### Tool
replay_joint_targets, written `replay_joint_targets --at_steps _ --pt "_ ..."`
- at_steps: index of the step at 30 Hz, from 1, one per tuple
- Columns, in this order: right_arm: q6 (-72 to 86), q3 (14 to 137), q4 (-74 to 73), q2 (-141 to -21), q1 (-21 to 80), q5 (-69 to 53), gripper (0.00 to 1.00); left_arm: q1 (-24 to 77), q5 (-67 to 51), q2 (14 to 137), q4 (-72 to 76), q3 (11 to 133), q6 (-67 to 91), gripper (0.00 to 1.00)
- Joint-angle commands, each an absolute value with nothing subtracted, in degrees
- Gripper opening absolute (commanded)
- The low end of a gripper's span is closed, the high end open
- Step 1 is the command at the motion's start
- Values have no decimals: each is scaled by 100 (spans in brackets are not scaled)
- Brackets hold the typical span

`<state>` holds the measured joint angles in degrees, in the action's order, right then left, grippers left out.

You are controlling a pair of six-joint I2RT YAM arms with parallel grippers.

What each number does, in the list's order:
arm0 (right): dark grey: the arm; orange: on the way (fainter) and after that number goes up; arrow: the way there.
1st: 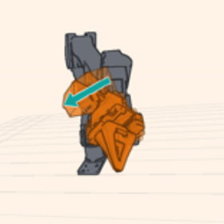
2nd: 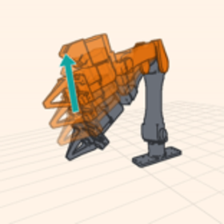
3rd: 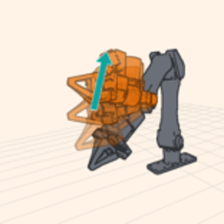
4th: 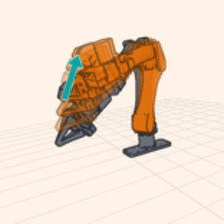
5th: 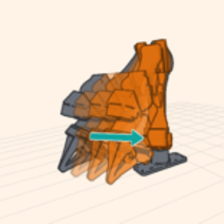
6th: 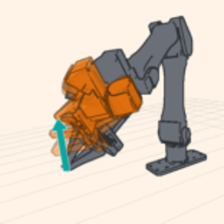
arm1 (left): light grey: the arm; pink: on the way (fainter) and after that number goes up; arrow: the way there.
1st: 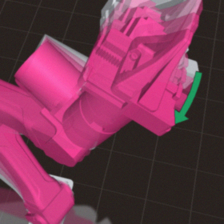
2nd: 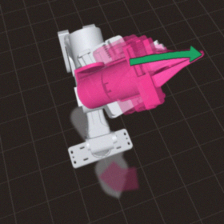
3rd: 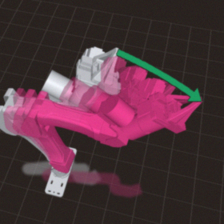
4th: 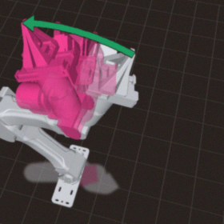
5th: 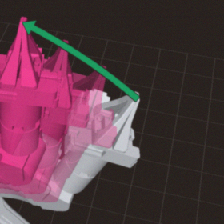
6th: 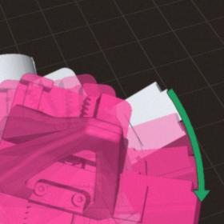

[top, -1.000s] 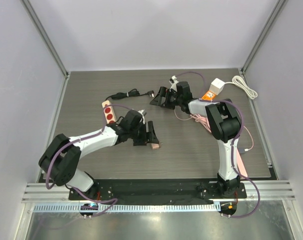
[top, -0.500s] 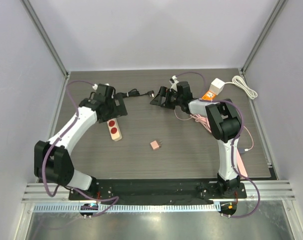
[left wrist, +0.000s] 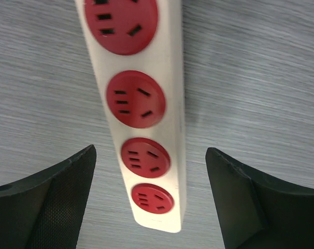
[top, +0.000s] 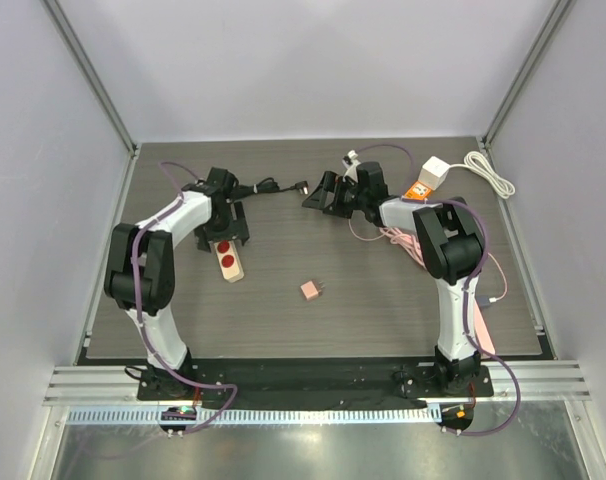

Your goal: Pull the plug off the socket

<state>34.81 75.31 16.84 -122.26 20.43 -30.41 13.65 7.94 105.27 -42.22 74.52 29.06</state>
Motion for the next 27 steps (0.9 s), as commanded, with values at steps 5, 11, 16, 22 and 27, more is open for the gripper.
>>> replay_joint_targets --at_steps 5,11,16,22,27 --pt "3594 7629 2030 -12234 1995 -3129 100 862 861 10547 -3972 7356 2786 45" --pt "3744 7655 2153 -12374 1977 -3129 100 510 1308 11118 -4586 8015 2786 0" --pt "3735 7752 2083 -12489 1942 -3173 100 422 2968 11512 -4851 8612 2174 0" --pt "3700 7761 2153 -12498 1942 -3226 100 27 3823 11778 -4624 8720 1109 0" --pt "3727 7770 2127 -12568 1951 -3234 100 -605 3611 11619 -4272 8587 1099 0"
